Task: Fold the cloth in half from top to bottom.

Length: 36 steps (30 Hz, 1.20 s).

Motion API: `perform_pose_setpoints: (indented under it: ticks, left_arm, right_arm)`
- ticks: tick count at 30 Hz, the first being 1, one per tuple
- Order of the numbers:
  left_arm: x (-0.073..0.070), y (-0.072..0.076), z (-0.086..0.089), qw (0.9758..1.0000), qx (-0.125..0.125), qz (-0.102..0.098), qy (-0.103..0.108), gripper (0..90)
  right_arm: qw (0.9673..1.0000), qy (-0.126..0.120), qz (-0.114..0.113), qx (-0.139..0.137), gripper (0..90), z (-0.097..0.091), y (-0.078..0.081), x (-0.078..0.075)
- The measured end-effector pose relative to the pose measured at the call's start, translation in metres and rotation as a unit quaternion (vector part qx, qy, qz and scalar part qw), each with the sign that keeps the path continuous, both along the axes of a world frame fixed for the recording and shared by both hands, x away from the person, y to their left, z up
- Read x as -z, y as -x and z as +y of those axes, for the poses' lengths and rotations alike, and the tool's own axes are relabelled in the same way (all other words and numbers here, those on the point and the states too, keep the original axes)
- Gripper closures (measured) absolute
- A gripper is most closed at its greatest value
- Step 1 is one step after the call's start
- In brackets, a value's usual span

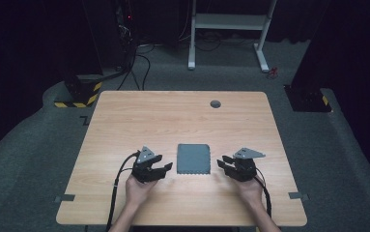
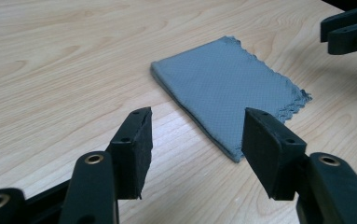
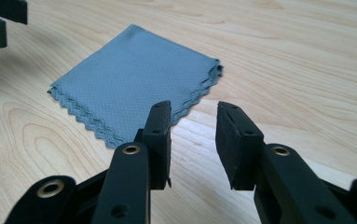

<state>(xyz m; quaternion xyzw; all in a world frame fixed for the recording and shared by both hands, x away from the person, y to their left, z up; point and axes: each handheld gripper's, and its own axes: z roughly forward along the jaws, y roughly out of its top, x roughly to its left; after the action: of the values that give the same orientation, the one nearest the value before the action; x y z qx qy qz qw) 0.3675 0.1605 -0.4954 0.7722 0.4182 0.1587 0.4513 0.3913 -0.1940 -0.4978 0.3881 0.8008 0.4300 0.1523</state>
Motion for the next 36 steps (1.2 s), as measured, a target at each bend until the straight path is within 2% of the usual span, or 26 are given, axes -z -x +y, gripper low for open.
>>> perform_pose_setpoints:
  ticks: [5, 20, 32, 36]
  left_arm:
    - [0.001, 0.003, 0.011, 0.9999, -0.015, -0.001, 0.007, 43.5]
    - [0.005, 0.01, 0.026, 0.9994, -0.033, -0.003, 0.005, 43.2]
    - [0.01, 0.011, 0.038, 0.9987, -0.05, -0.001, -0.011, 43.3]
    - [0.013, 0.011, 0.045, 0.998, -0.062, 0.004, -0.01, 43.2]
  right_arm:
    - [0.9998, -0.01, 0.0, 0.014, 65.9, -0.011, 0.004, -0.002]
    - [0.9991, -0.021, -0.004, 0.038, 65.7, -0.032, 0.011, 0.0]
    - [0.9984, -0.018, -0.002, 0.053, 65.2, -0.045, 0.016, 0.003]
    - [0.9979, -0.021, 0.0, 0.062, 64.9, -0.053, 0.017, 0.004]
